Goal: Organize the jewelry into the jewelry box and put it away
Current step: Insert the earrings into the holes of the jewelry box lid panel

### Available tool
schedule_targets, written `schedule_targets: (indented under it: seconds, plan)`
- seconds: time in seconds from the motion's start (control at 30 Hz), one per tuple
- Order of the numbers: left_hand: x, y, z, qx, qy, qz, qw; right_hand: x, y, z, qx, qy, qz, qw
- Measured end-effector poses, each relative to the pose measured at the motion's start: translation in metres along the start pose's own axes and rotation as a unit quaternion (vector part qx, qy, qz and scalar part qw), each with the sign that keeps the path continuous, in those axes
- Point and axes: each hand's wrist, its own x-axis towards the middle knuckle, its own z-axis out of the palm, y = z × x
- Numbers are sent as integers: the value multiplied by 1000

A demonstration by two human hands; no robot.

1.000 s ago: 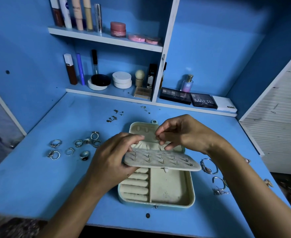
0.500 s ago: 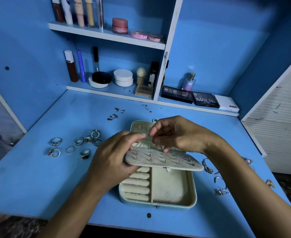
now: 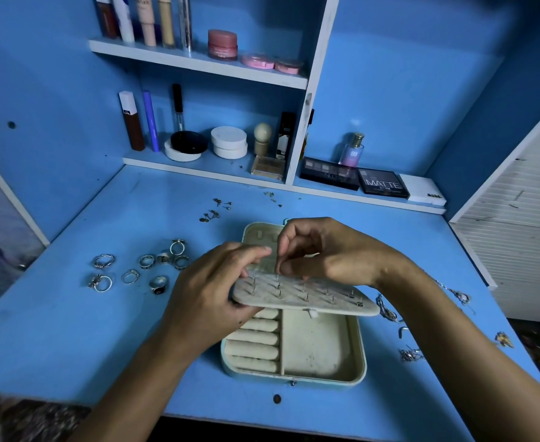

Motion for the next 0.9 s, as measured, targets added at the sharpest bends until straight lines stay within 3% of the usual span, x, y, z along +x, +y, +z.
schedule_targets:
  seconds: [0.9]
  plan:
    - [-1,-1,0,14,1,3,1000,1,3,3,18,-9,-17,1000]
